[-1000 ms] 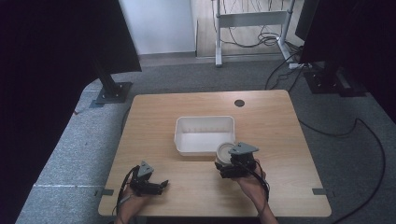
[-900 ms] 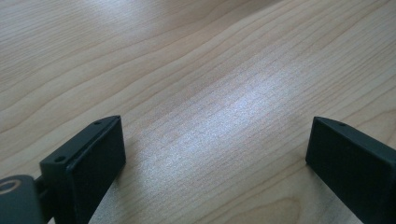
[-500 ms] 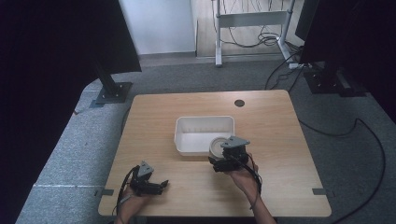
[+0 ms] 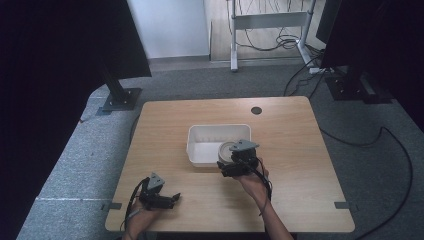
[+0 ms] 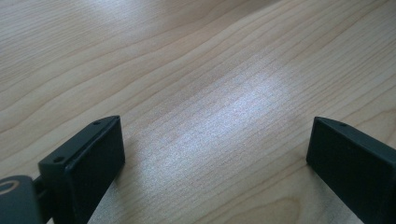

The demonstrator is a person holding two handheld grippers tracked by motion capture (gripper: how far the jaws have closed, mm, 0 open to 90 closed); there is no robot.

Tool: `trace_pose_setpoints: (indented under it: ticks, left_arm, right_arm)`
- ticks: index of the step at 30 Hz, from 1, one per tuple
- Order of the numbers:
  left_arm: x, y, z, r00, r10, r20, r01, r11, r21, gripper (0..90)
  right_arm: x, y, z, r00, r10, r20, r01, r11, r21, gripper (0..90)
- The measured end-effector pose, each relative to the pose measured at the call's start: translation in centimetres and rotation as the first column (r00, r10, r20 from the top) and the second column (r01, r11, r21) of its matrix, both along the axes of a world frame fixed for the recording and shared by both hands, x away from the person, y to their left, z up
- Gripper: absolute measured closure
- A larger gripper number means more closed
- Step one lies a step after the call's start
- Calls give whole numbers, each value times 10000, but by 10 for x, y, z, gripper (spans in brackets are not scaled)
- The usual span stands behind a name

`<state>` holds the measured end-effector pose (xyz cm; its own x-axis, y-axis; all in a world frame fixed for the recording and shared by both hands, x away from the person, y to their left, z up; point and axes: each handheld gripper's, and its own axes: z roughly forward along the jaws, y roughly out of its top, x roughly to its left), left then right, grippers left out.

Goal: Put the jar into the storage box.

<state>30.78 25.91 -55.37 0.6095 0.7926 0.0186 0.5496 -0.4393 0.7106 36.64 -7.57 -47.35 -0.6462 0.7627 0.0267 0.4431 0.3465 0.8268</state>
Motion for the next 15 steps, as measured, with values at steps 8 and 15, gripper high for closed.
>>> trace_pose_setpoints:
  ticks: [8, 15]
  left_arm:
    - [0, 0, 0, 10000, -3, 6, 3, 10000, 6, 40]
    - [0, 0, 0, 10000, -9, 9, 9, 10000, 17, 39]
  right_arm:
    - [14, 9, -4, 9997, -216, -85, 215, 9997, -100, 97]
    - [25, 13, -7, 9989, -467, -92, 466, 9989, -113, 97]
